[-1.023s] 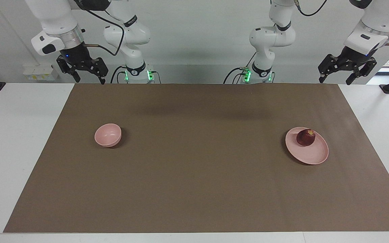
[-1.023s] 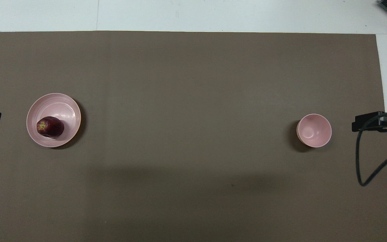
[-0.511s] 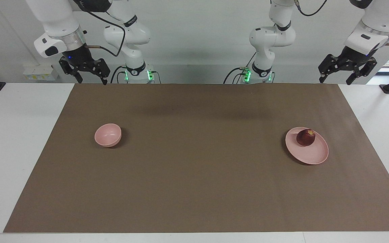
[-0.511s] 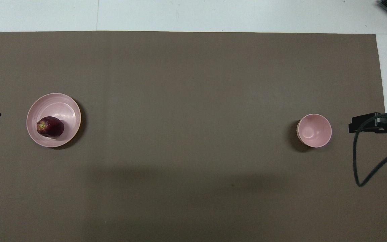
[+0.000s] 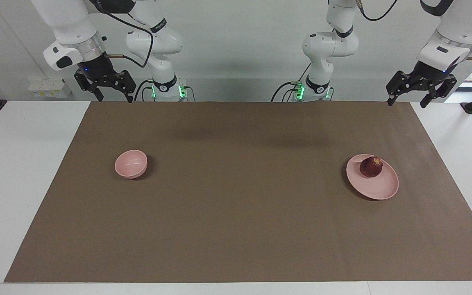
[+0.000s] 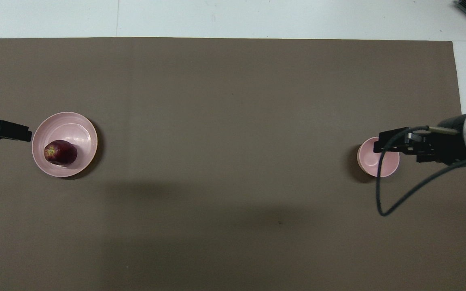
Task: Move apple from plate to bowl
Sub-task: 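Grasp the red apple on the plate with the left gripper while the right gripper advances, then lift the apple with the left gripper toward the open right gripper, then close the right gripper on the apple held by the left gripper, then pull the apple away with the right gripper while the left gripper releases, then lower the apple into the small pink bowl with the right gripper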
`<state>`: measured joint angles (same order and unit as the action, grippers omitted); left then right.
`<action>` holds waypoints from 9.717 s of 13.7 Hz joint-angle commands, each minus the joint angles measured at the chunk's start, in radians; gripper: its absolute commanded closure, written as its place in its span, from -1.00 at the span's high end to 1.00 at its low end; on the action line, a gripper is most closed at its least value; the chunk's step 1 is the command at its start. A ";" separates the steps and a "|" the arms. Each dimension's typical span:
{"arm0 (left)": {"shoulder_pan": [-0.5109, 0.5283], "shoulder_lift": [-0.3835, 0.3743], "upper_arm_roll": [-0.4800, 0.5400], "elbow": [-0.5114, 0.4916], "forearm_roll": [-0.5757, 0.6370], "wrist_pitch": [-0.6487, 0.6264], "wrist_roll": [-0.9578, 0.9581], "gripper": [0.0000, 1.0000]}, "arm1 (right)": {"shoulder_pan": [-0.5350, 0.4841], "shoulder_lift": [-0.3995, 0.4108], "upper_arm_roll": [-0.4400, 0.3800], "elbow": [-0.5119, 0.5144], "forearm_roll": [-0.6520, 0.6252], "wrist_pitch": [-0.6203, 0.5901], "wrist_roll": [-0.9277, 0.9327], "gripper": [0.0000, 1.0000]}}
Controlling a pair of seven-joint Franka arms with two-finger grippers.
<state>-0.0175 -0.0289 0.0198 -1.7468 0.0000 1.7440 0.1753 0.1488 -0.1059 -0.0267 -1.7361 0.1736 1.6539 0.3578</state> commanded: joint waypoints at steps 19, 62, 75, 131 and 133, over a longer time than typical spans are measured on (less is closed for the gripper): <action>0.083 0.165 -0.003 -0.430 -0.058 0.621 0.177 0.95 | 0.117 0.230 0.005 -0.088 0.894 0.375 0.664 1.00; -0.260 0.219 -0.101 0.090 -0.646 0.172 -0.246 -1.00 | 0.439 0.359 0.005 -0.131 1.532 0.869 0.632 1.00; -0.240 0.204 -0.107 0.110 -0.712 0.129 -0.215 -1.00 | 0.439 0.344 0.005 -0.141 1.514 0.869 0.632 1.00; -0.039 0.158 -0.070 0.125 -0.025 0.132 -0.128 1.00 | -0.187 0.080 -0.007 -0.454 0.125 0.443 -0.058 -1.00; -0.006 0.139 -0.070 0.164 -0.020 0.085 -0.122 1.00 | -0.254 0.083 -0.006 -0.465 -0.027 0.435 -0.124 -1.00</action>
<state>-0.0605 0.1436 -0.0408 -1.6153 -0.0456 1.8982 0.0420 -0.0538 -0.0036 -0.0471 -2.1723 0.2572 2.0942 0.3015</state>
